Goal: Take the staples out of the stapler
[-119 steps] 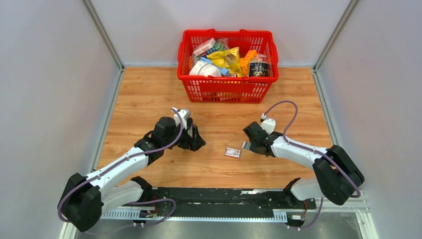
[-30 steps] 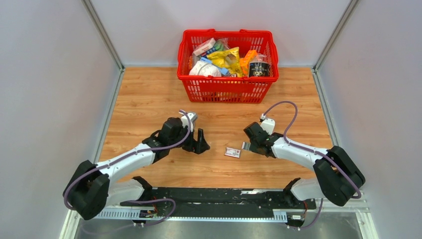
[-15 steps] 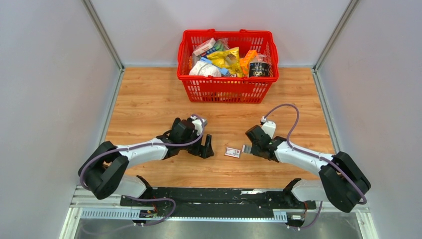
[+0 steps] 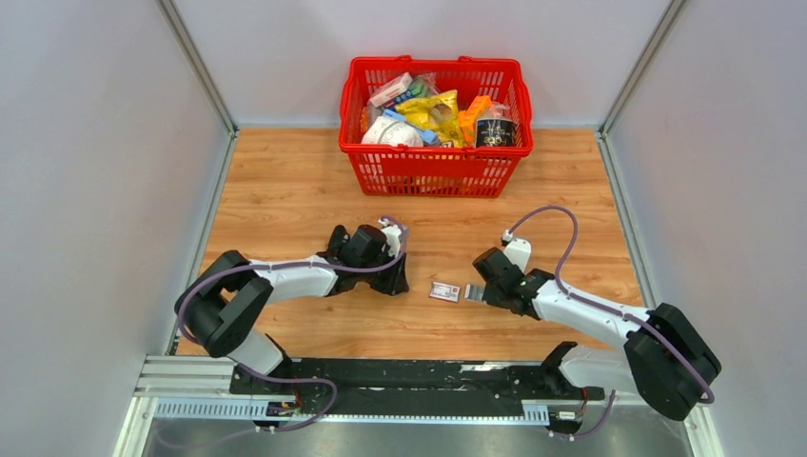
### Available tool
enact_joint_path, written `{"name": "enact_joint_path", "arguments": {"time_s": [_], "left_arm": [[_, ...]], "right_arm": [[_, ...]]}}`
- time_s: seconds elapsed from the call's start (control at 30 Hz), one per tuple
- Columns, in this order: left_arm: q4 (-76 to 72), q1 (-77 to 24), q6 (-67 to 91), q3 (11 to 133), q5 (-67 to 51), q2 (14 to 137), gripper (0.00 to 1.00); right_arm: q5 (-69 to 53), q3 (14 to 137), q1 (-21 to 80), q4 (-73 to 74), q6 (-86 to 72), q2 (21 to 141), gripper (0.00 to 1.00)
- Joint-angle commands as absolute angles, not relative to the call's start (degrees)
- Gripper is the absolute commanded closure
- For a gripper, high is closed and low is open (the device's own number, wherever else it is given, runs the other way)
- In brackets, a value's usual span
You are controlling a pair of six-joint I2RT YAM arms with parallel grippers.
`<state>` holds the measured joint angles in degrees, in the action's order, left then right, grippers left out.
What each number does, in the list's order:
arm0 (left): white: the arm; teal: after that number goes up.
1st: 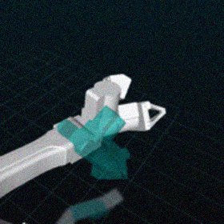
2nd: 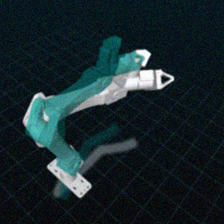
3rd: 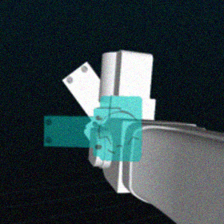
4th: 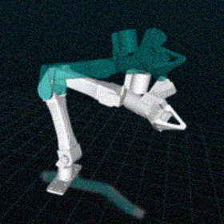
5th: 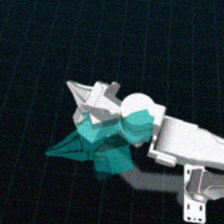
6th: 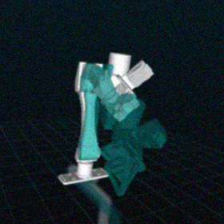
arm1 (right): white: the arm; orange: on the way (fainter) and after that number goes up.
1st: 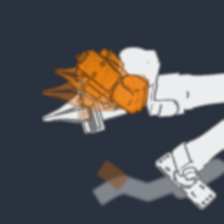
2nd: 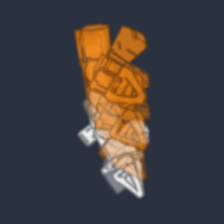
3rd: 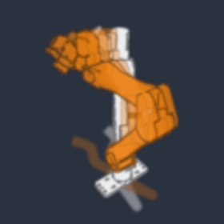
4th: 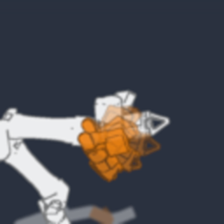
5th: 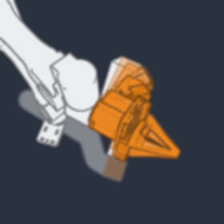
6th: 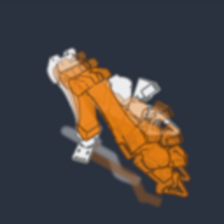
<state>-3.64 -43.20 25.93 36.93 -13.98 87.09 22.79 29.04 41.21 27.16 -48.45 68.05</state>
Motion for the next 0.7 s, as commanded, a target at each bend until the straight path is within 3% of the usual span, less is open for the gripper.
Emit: {"name": "enact_joint_path", "arguments": {"time_s": [0.0,0.13,0.67], "left_arm": [[-5.8,-43.7,25.1,39.6,-15.3,90.1,0.72],[-6.1,-43.9,24.8,41.0,-16.0,92.4,1.0],[-6.5,-46.6,24.8,44.4,-16.9,98.3,1.0]], "right_arm": [[21.7,28.6,42.6,28.0,-50.3,68.0,1.0],[21.5,28.8,43.4,27.7,-50.7,68.4,1.0],[20.8,28.9,44.9,27.4,-51.0,68.5,1.0]]}}
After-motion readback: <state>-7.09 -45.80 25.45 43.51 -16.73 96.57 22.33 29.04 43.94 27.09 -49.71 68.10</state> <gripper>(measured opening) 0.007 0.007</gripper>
